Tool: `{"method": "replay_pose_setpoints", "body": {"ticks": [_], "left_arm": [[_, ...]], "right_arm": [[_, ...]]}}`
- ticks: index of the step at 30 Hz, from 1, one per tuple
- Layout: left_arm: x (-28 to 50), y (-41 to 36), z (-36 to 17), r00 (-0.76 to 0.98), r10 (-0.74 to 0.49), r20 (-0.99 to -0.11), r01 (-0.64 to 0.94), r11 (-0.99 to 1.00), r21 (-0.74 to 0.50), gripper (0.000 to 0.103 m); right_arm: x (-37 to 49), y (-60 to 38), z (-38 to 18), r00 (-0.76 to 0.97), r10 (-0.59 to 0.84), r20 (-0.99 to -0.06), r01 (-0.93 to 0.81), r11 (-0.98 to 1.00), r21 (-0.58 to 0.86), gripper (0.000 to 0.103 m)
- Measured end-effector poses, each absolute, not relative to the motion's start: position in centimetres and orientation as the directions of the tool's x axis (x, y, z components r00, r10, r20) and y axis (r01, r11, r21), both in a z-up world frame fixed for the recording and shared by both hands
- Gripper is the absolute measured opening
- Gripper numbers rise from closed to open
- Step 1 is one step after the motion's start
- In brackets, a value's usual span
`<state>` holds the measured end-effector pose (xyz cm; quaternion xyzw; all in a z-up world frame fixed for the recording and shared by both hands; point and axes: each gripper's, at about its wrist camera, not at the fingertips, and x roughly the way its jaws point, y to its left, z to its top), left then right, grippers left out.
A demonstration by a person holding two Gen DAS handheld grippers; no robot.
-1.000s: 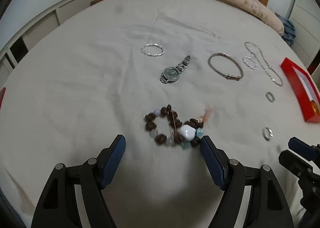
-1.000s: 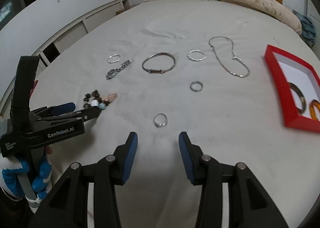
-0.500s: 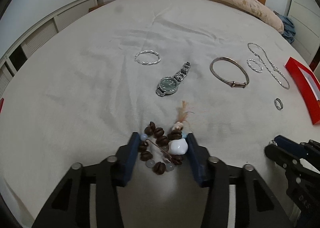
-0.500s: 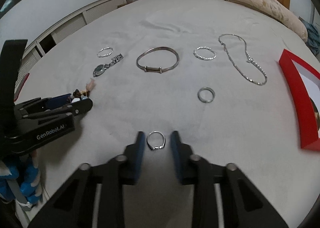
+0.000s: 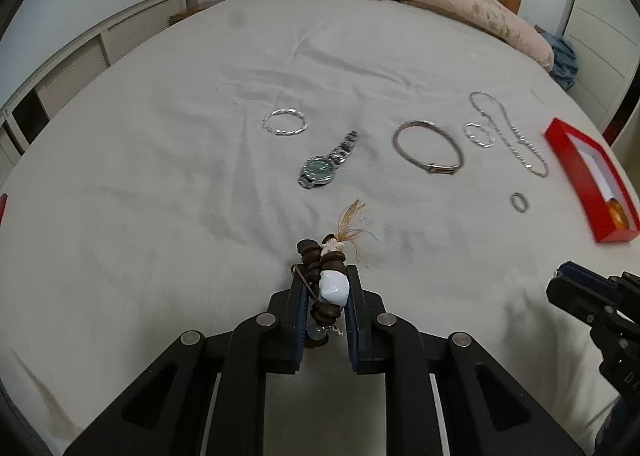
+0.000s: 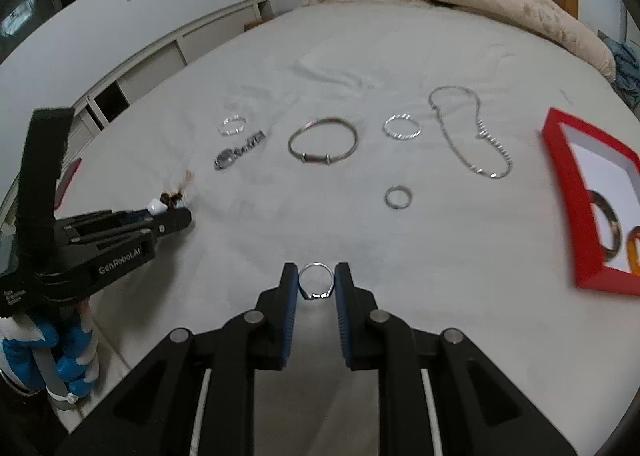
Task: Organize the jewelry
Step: 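Grasp the dark beaded bracelet with the left tool while the right tool grasps a silver ring, then carry bracelet and ring into the red box and open both tools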
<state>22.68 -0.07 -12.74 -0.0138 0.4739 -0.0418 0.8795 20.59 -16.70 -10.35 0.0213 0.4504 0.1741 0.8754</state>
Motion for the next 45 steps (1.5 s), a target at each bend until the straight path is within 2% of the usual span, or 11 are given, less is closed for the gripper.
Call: {"method": "replay_pose_setpoints", "body": {"ticks": [7, 13, 22, 27, 36, 45], "left_arm": [[21.1, -2.6, -9.6, 0.572, -0.130, -0.810, 0.106, 0.991, -0.084, 0.016], [21.1, -7.8, -7.4, 0.567, -0.208, -0.797, 0.197, 0.974, -0.114, 0.016], [24.2, -19.3, -4.9, 0.539, -0.340, -0.771, 0.371, 0.917, -0.146, 0.016], [28.2, -26.8, -3.9, 0.512, -0.410, -0.755, 0.455, 0.875, -0.166, 0.016], [35.7, -36.9, -7.6, 0.450, -0.394, -0.801, 0.529, 0.841, -0.116, 0.016], [38.2, -39.3, -12.3, 0.389, -0.331, -0.859, 0.560, 0.826, -0.065, 0.016]], "right_arm": [[17.6, -20.0, -6.9, 0.593, 0.311, -0.742, -0.244, 0.948, 0.202, 0.017], [15.5, -25.5, -4.8, 0.643, 0.253, -0.722, -0.159, 0.967, 0.197, 0.017], [17.0, -36.0, -3.4, 0.694, 0.129, -0.708, -0.031, 0.988, 0.149, 0.017], [21.1, -41.8, -3.6, 0.700, 0.073, -0.711, 0.018, 0.993, 0.120, 0.017], [30.1, -48.7, -8.5, 0.613, 0.083, -0.786, 0.029, 0.991, 0.128, 0.017], [33.5, -50.5, -12.6, 0.507, 0.061, -0.860, -0.020, 0.998, 0.059, 0.018]]}}
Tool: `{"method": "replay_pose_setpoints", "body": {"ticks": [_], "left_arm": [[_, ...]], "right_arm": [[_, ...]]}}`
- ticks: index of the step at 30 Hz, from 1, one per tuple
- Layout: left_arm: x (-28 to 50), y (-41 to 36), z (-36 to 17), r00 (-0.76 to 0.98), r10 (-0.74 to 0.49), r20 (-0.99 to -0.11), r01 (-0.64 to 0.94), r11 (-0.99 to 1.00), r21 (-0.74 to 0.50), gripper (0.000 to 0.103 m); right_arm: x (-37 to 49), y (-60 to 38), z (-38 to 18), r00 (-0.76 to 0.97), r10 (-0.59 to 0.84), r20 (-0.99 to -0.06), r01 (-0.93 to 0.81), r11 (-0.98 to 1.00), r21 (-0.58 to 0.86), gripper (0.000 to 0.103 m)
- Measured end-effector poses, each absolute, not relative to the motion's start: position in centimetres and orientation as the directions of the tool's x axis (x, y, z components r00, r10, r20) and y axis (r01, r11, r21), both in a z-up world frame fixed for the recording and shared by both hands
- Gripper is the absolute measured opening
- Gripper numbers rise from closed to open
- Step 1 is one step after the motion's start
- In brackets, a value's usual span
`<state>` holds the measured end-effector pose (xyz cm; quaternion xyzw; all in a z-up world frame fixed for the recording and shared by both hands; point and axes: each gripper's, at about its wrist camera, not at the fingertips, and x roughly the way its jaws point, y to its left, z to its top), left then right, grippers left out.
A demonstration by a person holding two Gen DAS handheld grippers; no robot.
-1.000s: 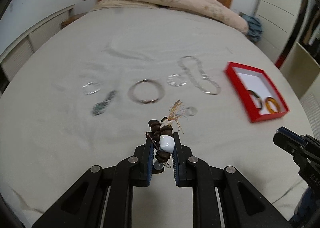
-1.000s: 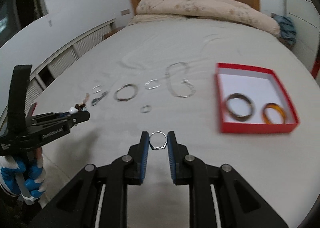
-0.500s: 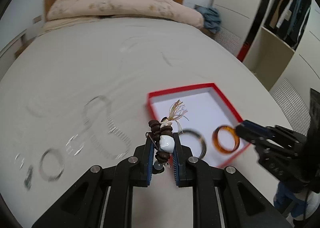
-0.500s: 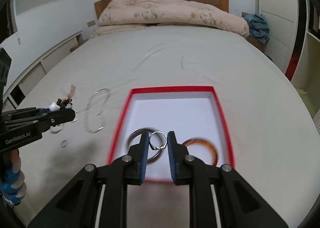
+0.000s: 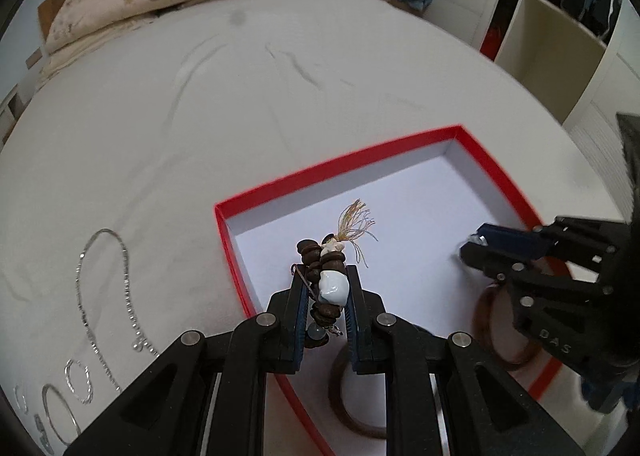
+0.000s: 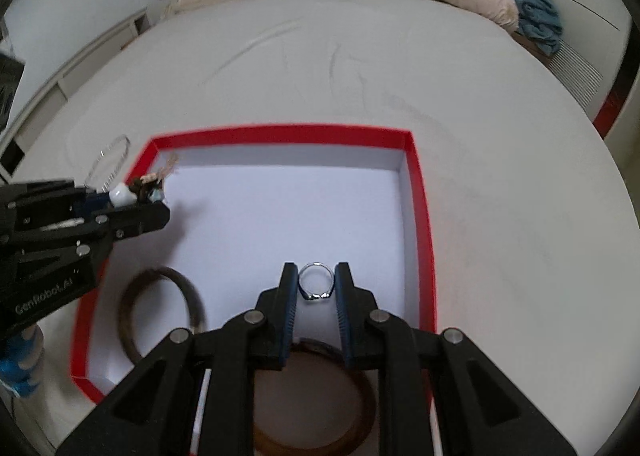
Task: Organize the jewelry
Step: 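Carry bracelet and ring into the red box and open both tools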
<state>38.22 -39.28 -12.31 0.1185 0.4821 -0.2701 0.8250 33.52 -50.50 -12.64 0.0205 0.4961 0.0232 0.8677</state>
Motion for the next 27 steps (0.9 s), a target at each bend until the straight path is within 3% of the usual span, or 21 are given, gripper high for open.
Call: {"method": "replay_pose_setpoints", "body": {"ticks": [9, 12, 15, 17, 27], "left_arm": [[38.1, -40.3, -13.7, 0.396, -0.313, -0.863, 0.576, 0.817, -0.032, 0.019], [37.7, -40.3, -13.6, 0.397, -0.318, -0.861, 0.584, 0.811, -0.031, 0.025], [37.5, -39.8, -13.0, 0.400, -0.327, -0.856, 0.579, 0.815, -0.041, 0.034], [37.3, -39.2, -12.2, 0.421, -0.329, -0.846, 0.567, 0.823, -0.038, 0.039], [33.4, -31.1, -3.7, 0.515, -0.370, -0.773, 0.531, 0.846, -0.051, 0.039]], "right_arm": [[33.6, -49.5, -13.0, 0.504, 0.009, -0.864, -0.118, 0.991, -0.058, 0.019], [33.2, -49.3, -12.9, 0.506, -0.004, -0.862, -0.128, 0.989, -0.080, 0.029], [33.0, -49.1, -12.4, 0.505, -0.012, -0.863, -0.123, 0.989, -0.085, 0.031], [32.6, -49.3, -11.9, 0.513, -0.018, -0.858, -0.112, 0.990, -0.087, 0.031], [26.1, -48.4, -4.7, 0.593, -0.009, -0.805, -0.037, 0.999, -0.038, 0.031]]}}
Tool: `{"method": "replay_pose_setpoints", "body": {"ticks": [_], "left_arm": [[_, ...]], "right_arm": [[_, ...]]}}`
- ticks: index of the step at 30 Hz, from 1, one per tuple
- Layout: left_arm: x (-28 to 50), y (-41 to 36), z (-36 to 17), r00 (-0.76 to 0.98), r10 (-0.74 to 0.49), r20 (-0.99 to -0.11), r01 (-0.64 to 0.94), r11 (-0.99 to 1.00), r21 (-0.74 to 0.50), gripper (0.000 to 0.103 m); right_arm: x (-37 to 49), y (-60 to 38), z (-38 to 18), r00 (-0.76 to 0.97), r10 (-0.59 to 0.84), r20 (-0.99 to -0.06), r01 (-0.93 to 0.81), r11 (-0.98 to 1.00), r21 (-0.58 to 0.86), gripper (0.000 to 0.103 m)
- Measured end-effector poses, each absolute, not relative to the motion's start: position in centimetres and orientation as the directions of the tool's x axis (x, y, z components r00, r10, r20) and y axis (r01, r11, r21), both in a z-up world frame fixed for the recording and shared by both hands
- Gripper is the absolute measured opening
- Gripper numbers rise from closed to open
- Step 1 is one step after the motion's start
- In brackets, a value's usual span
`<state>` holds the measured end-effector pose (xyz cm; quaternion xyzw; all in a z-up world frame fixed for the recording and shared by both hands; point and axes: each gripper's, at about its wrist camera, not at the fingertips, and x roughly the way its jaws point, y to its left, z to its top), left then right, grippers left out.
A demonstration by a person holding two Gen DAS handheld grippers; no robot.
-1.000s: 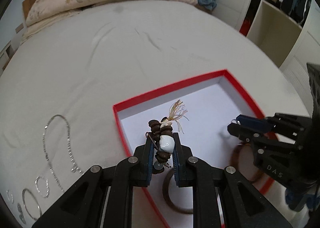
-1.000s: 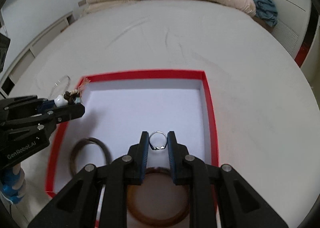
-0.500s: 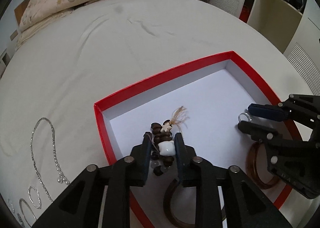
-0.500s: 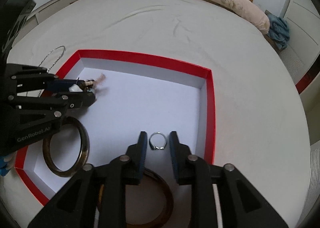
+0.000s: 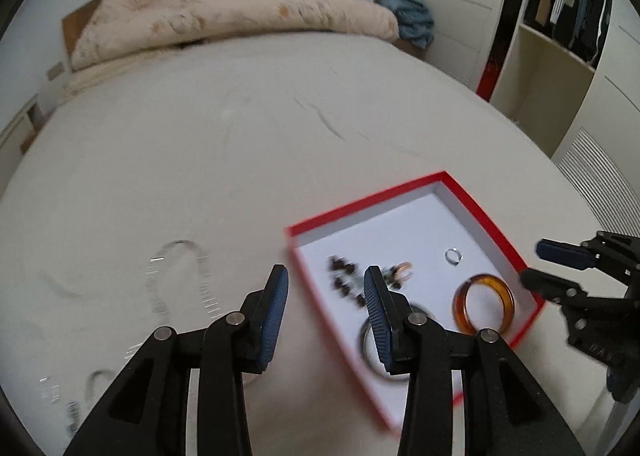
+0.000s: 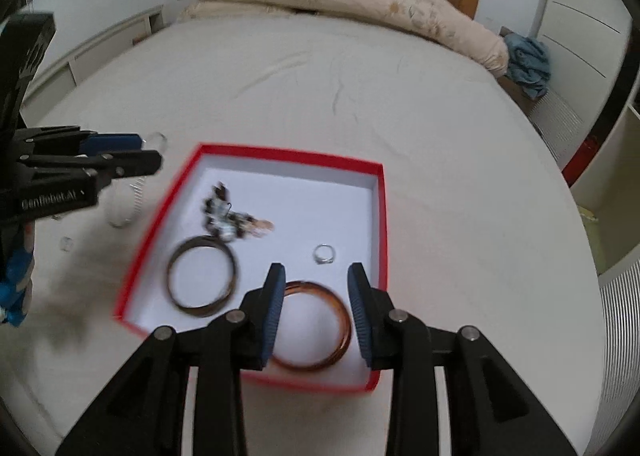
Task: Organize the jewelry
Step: 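Carry bracelet and ring into the red box and open both tools, then move both open tools back toward the remaining jewelry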
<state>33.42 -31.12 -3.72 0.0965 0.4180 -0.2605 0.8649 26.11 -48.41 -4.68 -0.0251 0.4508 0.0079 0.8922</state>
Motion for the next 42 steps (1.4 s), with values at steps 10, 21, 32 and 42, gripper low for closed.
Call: {"method": "replay_pose_setpoints", "body": {"ticks": [10, 21, 32, 42], "left_arm": [[26.5, -14.0, 4.2, 0.655, -0.211, -0.726, 0.387, 0.918, 0.083, 0.051], [16.9, 2.0, 6.4, 0.718, -0.050, -0.695, 0.173, 0.979, 0.108, 0.063], [14.6, 5.8, 2.6, 0.715, -0.041, -0.698, 0.115, 0.992, 0.060, 0.065], [19.7, 4.2, -4.6, 0.660, -0.060, -0.749, 0.122, 0.992, 0.029, 0.065]], "right_arm": [[18.0, -41.8, 2.3, 0.661, 0.059, -0.748, -0.049, 0.998, 0.035, 0.031], [11.0, -34.4, 6.9, 0.719, 0.127, -0.683, -0.095, 0.992, 0.085, 0.031], [10.3, -27.0, 5.7, 0.713, 0.182, -0.677, -0.146, 0.983, 0.111, 0.031], [16.2, -22.4, -1.5, 0.648, 0.204, -0.734, -0.161, 0.978, 0.130, 0.031]]}}
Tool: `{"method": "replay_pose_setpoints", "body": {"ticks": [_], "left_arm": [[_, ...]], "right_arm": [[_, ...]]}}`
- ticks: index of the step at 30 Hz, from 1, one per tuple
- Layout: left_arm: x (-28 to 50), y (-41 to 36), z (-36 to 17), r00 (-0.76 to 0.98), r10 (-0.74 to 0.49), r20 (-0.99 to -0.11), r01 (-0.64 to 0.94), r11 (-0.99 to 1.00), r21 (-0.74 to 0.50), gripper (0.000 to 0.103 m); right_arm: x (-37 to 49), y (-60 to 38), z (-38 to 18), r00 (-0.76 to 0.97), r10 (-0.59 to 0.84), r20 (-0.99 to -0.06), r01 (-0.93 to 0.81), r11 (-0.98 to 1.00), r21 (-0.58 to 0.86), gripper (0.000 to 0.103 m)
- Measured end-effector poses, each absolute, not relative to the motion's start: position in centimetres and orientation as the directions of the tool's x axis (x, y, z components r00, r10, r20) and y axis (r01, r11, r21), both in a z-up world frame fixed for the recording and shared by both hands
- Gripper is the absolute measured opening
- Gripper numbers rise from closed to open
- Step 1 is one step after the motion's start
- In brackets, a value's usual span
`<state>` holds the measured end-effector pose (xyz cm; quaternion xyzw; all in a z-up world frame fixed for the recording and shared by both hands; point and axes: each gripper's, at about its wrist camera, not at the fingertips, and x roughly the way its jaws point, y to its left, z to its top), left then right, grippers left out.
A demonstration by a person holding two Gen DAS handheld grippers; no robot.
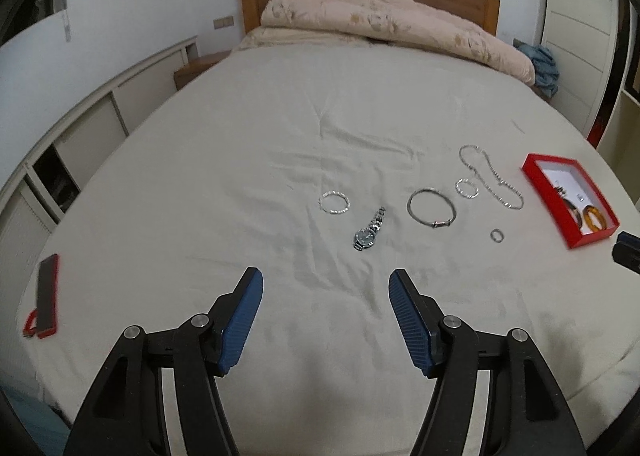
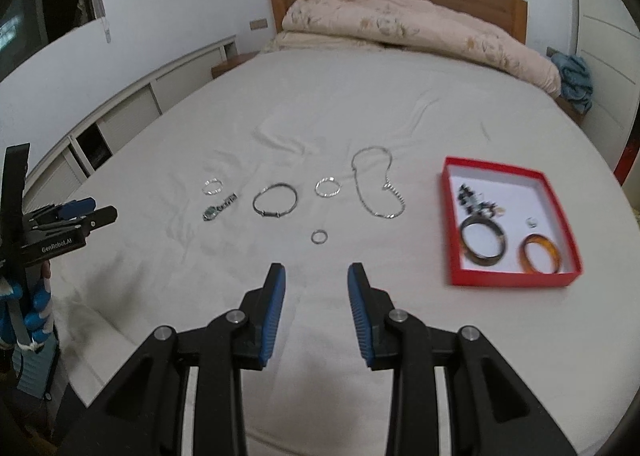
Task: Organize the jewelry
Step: 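Move both open tools back toward the remaining jewelry, then grasp the silver watch with the left tool while the right tool grasps a plain silver ring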
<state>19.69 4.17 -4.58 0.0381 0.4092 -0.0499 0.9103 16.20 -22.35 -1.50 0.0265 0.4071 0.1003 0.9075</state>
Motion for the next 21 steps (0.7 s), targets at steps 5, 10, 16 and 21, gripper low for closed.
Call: {"method": "replay_pose_setpoints", "body": {"ticks": [5, 10, 16, 21], "left_arm": [[22.9, 3.2, -7.9, 0.627, -0.087, -0.774, 0.140, 0.990, 0.003, 0.065], [25.8, 2.2, -10.4, 0.600, -0.102, -0.793, 0.160, 0.987, -0.005, 0.065], [27.9, 1.5, -11.8, 0.590, -0.114, -0.799, 0.179, 0.984, -0.009, 0.065], [29.2, 0.8, -12.9, 0.586, -0.113, -0.803, 0.187, 0.982, -0.003, 0.065]], "right_arm": [[19.5, -21.0, -5.2, 0.611, 0.210, -0.764, -0.171, 0.976, 0.131, 0.031], [22.5, -20.1, -8.2, 0.578, 0.228, -0.784, -0.187, 0.972, 0.144, 0.031], [24.5, -19.7, -10.3, 0.565, 0.232, -0.792, -0.198, 0.970, 0.143, 0.031], [25.8, -19.9, -11.3, 0.565, 0.232, -0.792, -0.189, 0.970, 0.150, 0.031]]}}
